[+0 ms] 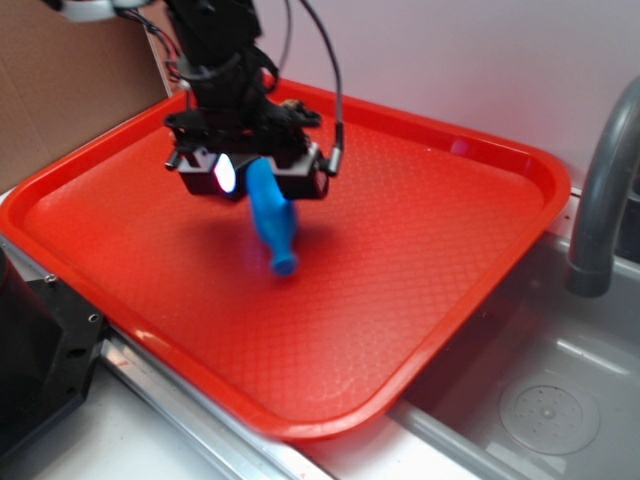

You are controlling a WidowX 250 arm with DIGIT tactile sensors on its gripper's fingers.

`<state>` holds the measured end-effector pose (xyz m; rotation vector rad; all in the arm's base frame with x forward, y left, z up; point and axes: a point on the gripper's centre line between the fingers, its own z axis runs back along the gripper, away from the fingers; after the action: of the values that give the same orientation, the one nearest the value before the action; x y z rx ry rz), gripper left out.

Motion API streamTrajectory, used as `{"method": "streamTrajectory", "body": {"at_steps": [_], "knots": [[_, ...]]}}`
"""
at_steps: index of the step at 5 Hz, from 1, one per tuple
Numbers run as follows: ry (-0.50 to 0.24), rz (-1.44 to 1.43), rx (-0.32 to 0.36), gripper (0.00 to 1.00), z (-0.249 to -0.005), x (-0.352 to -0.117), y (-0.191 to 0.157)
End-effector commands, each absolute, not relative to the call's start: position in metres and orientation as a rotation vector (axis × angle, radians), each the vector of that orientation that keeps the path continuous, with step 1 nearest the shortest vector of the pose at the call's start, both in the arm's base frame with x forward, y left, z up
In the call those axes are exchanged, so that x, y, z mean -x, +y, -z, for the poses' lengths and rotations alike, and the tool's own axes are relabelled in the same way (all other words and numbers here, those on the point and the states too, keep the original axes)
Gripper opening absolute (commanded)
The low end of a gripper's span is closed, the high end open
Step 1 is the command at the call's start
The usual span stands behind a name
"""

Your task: Grab the blue bottle.

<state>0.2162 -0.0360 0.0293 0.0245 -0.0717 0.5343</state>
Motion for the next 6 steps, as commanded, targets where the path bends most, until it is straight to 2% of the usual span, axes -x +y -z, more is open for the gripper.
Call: {"method": "streamTrajectory", "body": {"at_steps": [1, 2, 3, 4, 5, 6], "knots": [[-0.053, -0.564, -0.073, 1.00, -0.017, -0.229, -0.032], [-0.061, -0.511, -0.041, 0.00, -0.017, -0.225, -0.034], [-0.081, -0.456, 0.033, 0.00, -0.027, -0.220, -0.032], [-0.119, -0.378, 0.084, 0.00, -0.057, -0.216, -0.029], [-0.237, -0.323, 0.107, 0.00, -0.108, -0.204, -0.027], [-0.273, -0.265, 0.128, 0.00, -0.157, -0.197, -0.026]]}}
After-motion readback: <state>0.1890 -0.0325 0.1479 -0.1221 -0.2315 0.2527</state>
